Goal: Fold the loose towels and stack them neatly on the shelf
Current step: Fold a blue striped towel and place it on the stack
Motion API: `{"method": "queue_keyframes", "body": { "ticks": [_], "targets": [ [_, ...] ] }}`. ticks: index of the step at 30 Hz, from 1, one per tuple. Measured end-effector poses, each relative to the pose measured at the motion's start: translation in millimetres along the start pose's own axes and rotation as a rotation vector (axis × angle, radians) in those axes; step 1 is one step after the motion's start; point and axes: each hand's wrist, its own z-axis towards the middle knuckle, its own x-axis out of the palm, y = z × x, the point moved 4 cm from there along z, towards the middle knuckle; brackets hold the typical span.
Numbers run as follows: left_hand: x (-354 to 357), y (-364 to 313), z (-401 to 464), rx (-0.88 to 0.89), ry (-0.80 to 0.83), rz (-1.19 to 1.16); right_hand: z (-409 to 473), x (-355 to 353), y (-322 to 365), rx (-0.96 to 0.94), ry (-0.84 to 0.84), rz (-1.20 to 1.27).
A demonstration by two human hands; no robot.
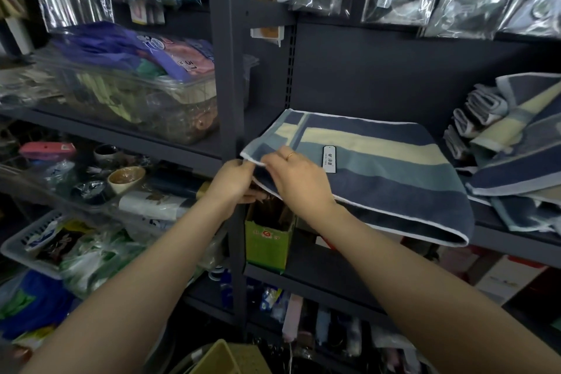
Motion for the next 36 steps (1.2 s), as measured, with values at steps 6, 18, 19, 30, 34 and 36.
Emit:
{"method": "queue_keyframes", "body": {
  "ticks": [6, 18, 19, 30, 34, 36],
  "targets": [
    [-5, -5, -2, -0.049, 0.048, -0.028, -18, 19, -7, -0.162, 0.201, -0.189],
    [-17, 26, 9, -0.112, 0.120, -0.537, -92, -32, -77, 0.128, 0.171, -0.461],
    [-18, 28, 10, -0.116, 0.130, -0.565, -102, -39, -88, 0.175, 0.168, -0.466],
    [5, 19, -9, -0.127, 0.031, -0.449, -147, -113, -151, 0.359, 0.240, -0.356],
    [-13, 13, -25, 0.273, -0.238, 0.763, -163, -102, -143, 0.343, 0.454, -0.307],
    [-9, 3, -35, 0.497, -0.380, 1.072, -153, -105, -133, 0.378, 0.392, -0.176]
  ]
}}
